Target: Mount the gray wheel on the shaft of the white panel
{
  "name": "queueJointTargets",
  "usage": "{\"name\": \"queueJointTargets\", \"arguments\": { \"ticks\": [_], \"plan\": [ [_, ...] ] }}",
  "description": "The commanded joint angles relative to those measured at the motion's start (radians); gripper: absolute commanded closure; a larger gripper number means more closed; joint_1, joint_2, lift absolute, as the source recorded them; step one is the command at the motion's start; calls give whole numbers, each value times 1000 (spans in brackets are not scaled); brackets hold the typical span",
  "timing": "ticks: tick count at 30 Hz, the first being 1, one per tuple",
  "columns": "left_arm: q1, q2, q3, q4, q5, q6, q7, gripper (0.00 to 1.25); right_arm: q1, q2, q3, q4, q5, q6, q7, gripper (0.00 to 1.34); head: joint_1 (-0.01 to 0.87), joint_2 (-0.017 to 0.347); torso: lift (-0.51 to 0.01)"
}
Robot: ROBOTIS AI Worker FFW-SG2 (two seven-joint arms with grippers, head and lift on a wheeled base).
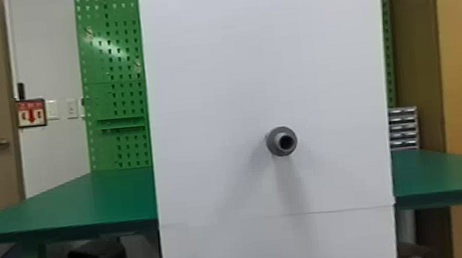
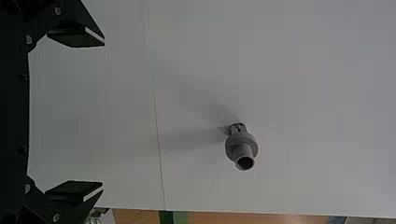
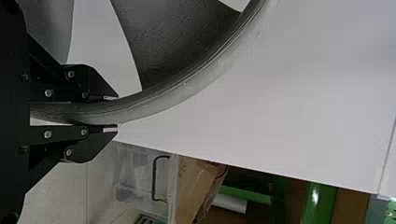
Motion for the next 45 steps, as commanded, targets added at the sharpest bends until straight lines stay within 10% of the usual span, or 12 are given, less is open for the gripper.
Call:
{"name": "queueJointTargets", "arguments": {
  "ticks": [1, 21, 45],
  "plan": [
    [0, -1, 0, 0, 0, 2, 0, 190, -4, 0, -6, 15, 5, -28, 0, 1177, 38, 40, -510],
    [-1, -1, 0, 0, 6, 9, 0, 190, -13, 8, -9, 3, -25, -15, 3, 1177, 38, 40, -510],
    [2, -1, 3, -1, 10, 16, 5, 213, -56, -5, -8, -432, 19, 322, 95, 1177, 38, 40, -510]
  ]
}}
